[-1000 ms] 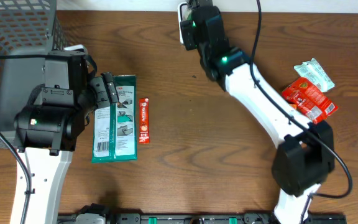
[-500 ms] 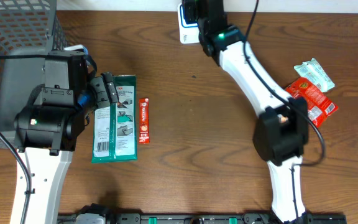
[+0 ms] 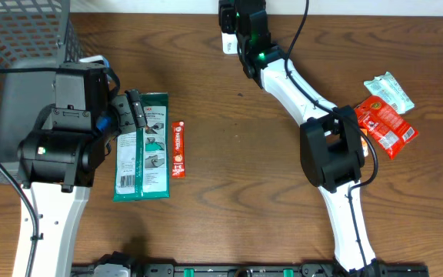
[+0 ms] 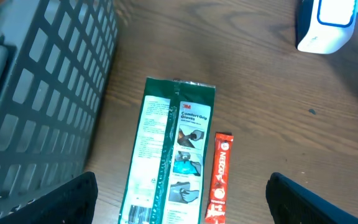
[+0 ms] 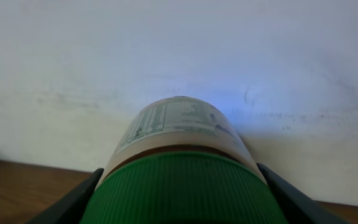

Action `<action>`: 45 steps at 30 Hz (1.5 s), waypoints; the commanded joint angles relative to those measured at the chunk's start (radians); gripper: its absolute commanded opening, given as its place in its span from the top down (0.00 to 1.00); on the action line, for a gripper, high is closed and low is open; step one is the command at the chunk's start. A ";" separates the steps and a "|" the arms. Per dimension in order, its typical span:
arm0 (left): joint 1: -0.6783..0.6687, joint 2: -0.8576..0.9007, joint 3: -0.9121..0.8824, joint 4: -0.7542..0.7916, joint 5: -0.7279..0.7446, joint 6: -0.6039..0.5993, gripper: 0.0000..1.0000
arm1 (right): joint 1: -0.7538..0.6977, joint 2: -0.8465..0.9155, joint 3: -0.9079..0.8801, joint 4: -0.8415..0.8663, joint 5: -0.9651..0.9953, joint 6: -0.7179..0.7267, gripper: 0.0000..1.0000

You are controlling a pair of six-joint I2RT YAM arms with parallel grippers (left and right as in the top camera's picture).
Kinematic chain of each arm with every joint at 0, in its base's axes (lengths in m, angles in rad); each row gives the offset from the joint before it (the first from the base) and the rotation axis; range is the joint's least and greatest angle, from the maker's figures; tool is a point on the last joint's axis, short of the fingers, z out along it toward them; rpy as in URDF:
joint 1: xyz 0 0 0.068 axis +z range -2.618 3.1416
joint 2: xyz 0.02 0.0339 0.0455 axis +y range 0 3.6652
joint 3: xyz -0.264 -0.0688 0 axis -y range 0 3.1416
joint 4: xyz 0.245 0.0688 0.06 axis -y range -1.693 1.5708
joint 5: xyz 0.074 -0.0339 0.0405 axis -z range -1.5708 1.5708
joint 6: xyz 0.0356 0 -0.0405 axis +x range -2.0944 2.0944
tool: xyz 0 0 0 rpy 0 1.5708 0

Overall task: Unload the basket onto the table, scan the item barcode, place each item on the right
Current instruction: 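Lift the Knorr jar and hold it at the scanner window, then carry the jar right and set it down beside the red bag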

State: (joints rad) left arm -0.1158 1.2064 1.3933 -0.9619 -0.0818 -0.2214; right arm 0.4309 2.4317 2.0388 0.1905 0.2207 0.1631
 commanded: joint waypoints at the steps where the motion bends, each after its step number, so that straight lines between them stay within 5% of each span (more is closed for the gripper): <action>1: 0.002 0.002 0.005 0.000 -0.009 -0.009 0.13 | -0.013 0.023 0.022 0.039 -0.009 0.053 0.96; 22: 0.002 0.002 0.005 0.000 -0.009 -0.009 0.13 | -0.037 0.091 0.022 0.153 -0.010 0.053 0.98; 30: 0.002 0.002 0.005 0.000 -0.009 -0.009 0.13 | -0.035 -0.039 0.022 0.127 -0.062 0.053 0.99; 35: 0.002 0.002 0.005 0.000 -0.009 -0.009 0.13 | -0.035 -0.231 0.022 -0.159 -0.098 0.053 0.99; 45: 0.002 0.002 0.005 0.000 -0.009 -0.009 0.13 | -0.040 -0.571 0.022 -1.053 -0.169 0.053 0.99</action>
State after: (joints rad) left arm -0.1158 1.2064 1.3933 -0.9627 -0.0814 -0.2214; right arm 0.3920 1.9110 2.0560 -0.7319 0.0708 0.2054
